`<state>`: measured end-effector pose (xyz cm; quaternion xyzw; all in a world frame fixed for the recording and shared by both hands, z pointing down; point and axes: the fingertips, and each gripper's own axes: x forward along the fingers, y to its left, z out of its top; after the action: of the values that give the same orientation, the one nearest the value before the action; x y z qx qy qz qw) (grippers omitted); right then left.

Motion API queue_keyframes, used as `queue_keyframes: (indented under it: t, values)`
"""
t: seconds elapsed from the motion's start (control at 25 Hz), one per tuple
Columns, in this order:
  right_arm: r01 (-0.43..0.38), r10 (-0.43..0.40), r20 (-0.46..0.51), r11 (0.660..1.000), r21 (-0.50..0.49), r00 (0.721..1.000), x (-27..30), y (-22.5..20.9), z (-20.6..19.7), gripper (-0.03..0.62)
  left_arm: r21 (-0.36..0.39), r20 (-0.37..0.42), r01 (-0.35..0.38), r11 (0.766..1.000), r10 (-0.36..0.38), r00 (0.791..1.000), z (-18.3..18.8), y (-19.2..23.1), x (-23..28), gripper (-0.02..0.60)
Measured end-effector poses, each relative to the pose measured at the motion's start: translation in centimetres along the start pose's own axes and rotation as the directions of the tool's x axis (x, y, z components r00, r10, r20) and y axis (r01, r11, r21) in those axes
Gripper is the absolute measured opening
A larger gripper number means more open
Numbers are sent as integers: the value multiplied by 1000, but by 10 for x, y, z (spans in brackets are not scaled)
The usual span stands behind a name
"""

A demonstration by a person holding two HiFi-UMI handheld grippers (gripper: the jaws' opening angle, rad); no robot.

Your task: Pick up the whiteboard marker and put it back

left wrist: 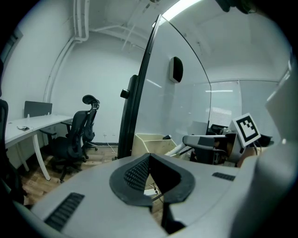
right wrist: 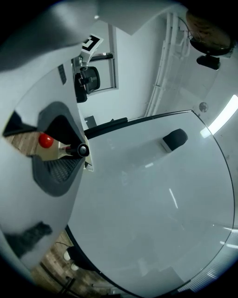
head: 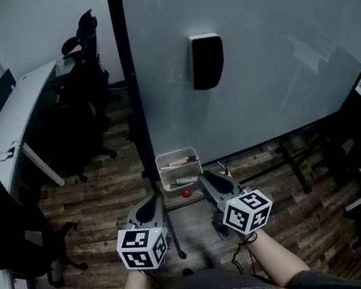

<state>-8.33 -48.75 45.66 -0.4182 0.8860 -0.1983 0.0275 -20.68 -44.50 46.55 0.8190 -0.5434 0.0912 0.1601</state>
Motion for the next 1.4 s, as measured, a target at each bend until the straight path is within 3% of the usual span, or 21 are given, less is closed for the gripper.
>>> queue_keyframes:
  t: [0.72,1.4]
  values:
    - [-19,17,154,1000,8,988,-73,-3,55,81,37,32,-16,999,15,999,5,-57,-29,14]
    - [-59,58,18,998,29,998,-187,-12,-4,81,5,4,-34,999,34,999,-35,-162,-60,14]
